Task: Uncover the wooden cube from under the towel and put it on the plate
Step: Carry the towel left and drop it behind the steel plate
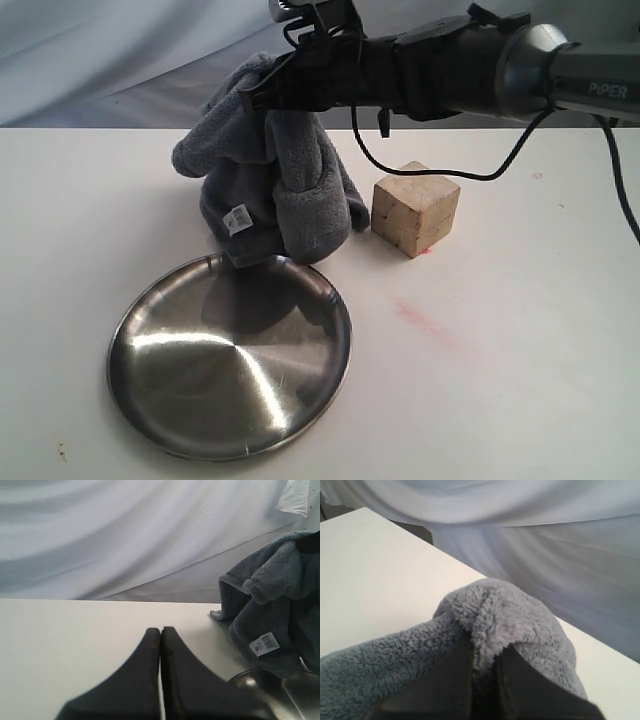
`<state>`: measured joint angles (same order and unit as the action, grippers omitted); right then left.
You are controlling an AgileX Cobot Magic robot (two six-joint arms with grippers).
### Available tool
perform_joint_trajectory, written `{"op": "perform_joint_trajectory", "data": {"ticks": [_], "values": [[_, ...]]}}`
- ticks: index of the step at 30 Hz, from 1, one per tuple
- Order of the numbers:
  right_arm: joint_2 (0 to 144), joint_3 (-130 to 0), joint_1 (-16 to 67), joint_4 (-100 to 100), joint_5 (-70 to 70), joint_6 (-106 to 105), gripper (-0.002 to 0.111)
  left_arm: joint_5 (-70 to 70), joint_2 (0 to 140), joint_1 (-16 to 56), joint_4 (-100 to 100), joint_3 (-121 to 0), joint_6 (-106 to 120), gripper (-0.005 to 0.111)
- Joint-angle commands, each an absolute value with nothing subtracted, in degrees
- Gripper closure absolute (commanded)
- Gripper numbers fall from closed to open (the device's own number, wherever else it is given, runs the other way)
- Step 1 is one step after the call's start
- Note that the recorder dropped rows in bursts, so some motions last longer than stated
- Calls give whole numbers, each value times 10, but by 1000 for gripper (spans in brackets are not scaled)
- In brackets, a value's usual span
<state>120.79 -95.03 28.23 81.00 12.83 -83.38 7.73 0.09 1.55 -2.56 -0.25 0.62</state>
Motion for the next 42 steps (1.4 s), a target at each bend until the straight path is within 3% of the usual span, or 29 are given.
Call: {"op": "perform_joint_trajectory", "data": {"ticks": [1, 14, 24, 27, 37, 42], "values": [[1204, -954, 281, 790, 86, -835, 108, 76, 0, 16, -25, 0, 5, 105], [1239, -954, 281, 768, 87, -837, 106, 76, 0, 16, -25, 0, 5, 105], [1245, -954, 281, 742, 99, -837, 55, 76, 0, 16, -25, 0, 5, 105], [1245, -954, 281, 742, 97, -837, 46, 76, 0, 16, -25, 0, 5, 105], [1160, -952, 279, 725, 152, -790, 44, 76, 0, 16, -25, 0, 5, 105], [1105, -952, 279, 518, 205, -620, 44, 76, 0, 16, -25, 0, 5, 105]]}}
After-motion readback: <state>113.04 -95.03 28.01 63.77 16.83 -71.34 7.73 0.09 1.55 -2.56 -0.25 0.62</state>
